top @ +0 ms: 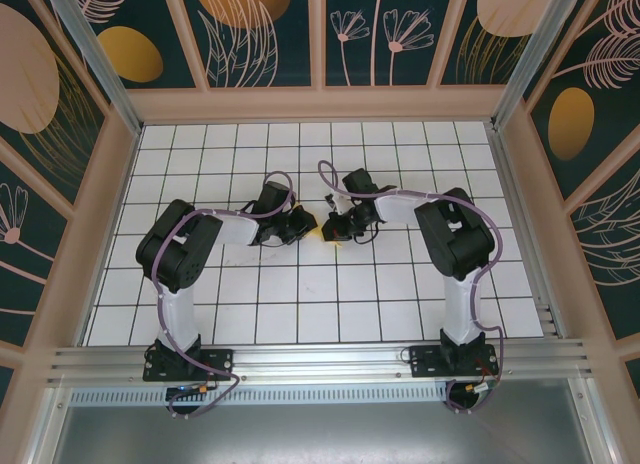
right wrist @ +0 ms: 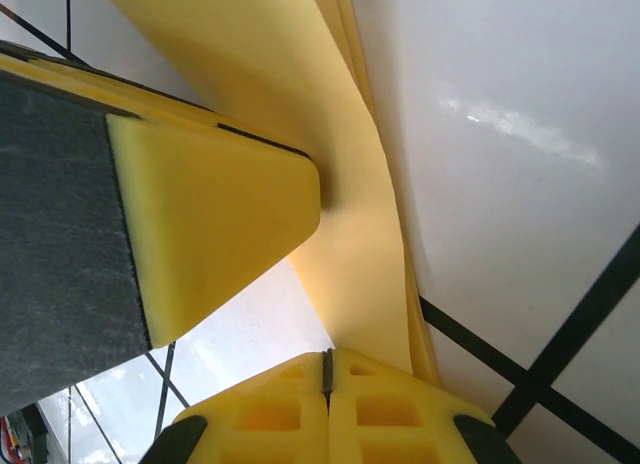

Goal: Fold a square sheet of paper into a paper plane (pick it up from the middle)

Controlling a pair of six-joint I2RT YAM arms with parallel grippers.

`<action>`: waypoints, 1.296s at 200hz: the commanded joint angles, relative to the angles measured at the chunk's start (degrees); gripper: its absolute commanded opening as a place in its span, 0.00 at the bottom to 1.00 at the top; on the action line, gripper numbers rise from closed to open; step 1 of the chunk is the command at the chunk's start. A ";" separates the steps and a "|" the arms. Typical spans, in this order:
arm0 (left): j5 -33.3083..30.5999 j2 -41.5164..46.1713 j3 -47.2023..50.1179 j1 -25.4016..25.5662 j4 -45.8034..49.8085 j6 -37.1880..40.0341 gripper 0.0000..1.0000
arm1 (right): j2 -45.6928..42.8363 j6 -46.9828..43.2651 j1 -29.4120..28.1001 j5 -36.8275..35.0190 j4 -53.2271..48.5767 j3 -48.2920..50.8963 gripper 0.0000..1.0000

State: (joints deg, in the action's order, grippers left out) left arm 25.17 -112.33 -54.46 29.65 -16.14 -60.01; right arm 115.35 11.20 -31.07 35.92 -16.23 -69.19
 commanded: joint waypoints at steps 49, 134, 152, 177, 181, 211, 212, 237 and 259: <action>-7.41 -3.86 0.06 -0.57 7.21 1.47 0.16 | 1.26 -2.26 1.97 -2.34 -3.64 0.62 0.05; -8.21 -4.79 -0.21 -0.56 8.19 2.08 0.16 | -4.24 -2.51 2.37 4.44 -1.73 2.30 0.07; -8.16 -5.06 -0.36 -0.56 8.23 2.15 0.16 | -4.75 -2.92 2.33 3.83 -2.56 2.97 0.07; -8.18 -5.01 -0.39 -0.56 8.32 2.20 0.16 | -4.63 -2.80 2.33 2.41 -2.93 4.14 0.07; -8.20 -5.06 -0.39 -0.56 8.32 2.20 0.16 | -4.66 -2.74 2.31 2.25 -2.94 4.35 0.07; -8.29 -5.05 -0.47 -0.56 8.58 2.44 0.16 | -4.17 -2.37 2.57 0.10 -3.08 4.68 0.07; -8.29 -5.02 -0.47 -0.56 8.58 2.39 0.16 | -4.17 -2.35 2.54 0.02 -3.09 4.64 0.07; -8.56 -5.08 -0.56 -0.55 8.89 2.53 0.16 | -3.55 -2.03 3.22 -1.20 -3.04 4.80 0.07; -8.82 -5.04 -0.65 -0.56 9.20 2.78 0.16 | -3.05 -1.89 3.76 -1.03 -2.67 5.44 0.07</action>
State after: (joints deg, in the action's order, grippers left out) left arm 24.97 -112.73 -56.07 29.69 -13.26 -59.99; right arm 112.20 9.30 -28.32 36.86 -17.56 -65.17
